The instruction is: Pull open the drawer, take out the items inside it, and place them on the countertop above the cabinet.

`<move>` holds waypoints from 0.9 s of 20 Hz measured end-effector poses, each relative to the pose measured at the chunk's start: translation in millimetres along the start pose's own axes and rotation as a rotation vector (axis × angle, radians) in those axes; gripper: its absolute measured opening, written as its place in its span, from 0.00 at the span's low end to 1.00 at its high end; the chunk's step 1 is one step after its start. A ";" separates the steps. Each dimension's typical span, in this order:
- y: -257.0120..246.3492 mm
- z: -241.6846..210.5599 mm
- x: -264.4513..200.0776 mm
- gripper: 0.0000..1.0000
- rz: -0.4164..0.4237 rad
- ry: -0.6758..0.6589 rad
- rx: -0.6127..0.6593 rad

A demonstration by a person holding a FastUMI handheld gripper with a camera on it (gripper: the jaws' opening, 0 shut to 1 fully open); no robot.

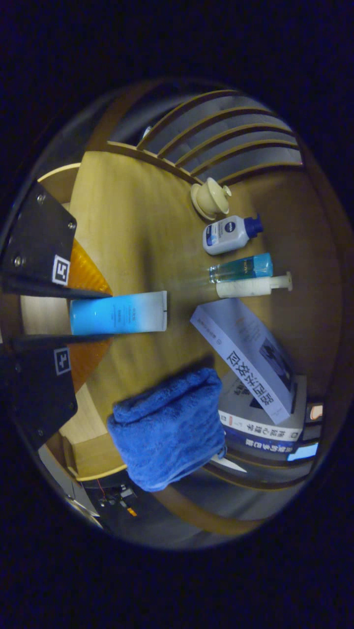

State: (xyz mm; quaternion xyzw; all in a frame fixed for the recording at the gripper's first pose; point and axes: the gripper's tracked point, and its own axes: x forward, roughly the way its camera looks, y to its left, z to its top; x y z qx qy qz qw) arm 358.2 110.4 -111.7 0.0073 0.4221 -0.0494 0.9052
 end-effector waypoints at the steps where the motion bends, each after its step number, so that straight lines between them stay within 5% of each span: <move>1: 1.0 10.9 0.5 0.31 0.007 -0.055 0.007; 3: 7.1 12.4 10.1 0.31 0.042 -0.054 0.021; 10: 10.8 20.1 -32.7 0.94 0.071 -0.196 0.028; 18: 5.1 -19.1 -134.0 0.96 0.105 -0.489 0.001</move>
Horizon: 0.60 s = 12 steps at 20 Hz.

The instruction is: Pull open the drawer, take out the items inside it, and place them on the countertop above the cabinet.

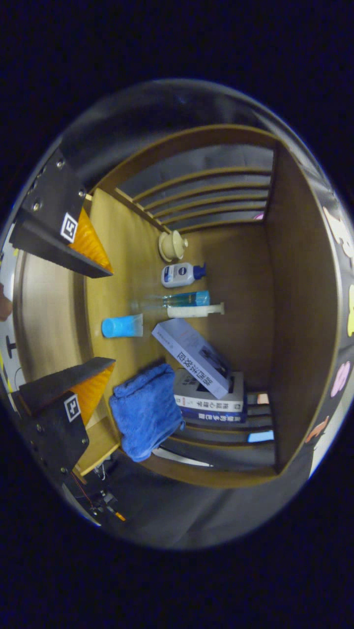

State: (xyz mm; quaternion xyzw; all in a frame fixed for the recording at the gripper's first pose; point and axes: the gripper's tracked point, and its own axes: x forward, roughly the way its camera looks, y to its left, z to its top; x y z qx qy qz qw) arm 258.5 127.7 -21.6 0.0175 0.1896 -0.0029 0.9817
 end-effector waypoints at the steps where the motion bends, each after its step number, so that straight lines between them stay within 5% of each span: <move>1: 1.3 -7.1 -13.5 0.96 0.012 -0.026 0.001; 12: -33.7 -133.4 -97.1 0.96 0.024 -0.051 0.054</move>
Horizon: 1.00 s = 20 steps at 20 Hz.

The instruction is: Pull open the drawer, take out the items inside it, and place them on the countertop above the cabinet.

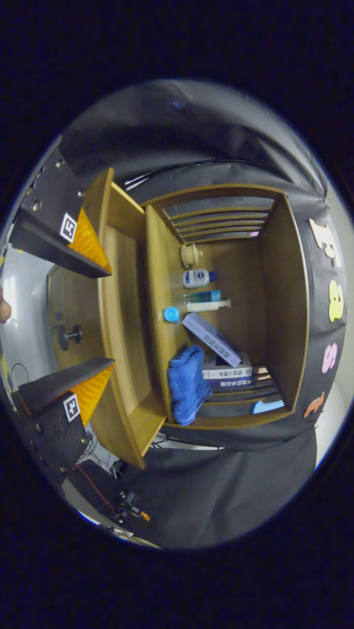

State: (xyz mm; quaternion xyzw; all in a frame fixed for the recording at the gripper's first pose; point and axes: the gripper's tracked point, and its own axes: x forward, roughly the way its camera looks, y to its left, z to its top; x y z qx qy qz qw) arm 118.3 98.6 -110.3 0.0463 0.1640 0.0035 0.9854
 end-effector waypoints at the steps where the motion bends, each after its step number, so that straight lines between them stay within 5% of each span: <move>1: -1.8 -9.5 2.7 0.96 0.003 0.011 0.010; 10: 4.1 -53.0 44.3 0.97 0.110 0.032 0.082; 20: -1.1 -48.8 67.4 1.00 0.106 0.032 0.052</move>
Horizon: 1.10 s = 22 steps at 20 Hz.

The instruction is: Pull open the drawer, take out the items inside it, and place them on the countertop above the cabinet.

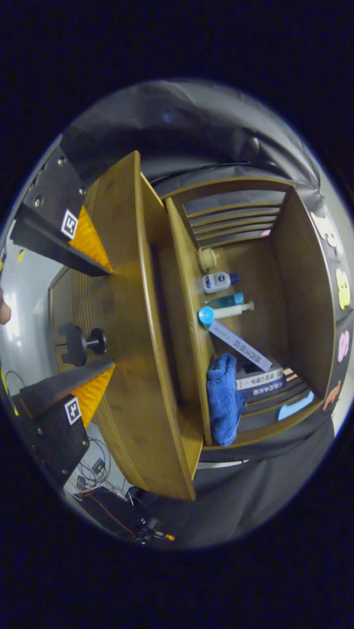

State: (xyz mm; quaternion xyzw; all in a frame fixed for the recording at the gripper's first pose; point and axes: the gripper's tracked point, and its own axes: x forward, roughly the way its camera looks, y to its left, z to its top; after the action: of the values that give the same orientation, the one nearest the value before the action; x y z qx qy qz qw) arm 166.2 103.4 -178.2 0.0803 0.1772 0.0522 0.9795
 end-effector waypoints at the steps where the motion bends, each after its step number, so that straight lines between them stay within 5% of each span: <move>1: -2.8 0.0 5.5 1.00 0.005 0.011 -0.011; 22: 3.0 28.9 93.9 0.99 0.009 -0.005 -0.006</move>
State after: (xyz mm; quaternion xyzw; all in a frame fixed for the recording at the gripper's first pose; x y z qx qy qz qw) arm 263.8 114.6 -182.8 0.0782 0.1742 0.0569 0.9799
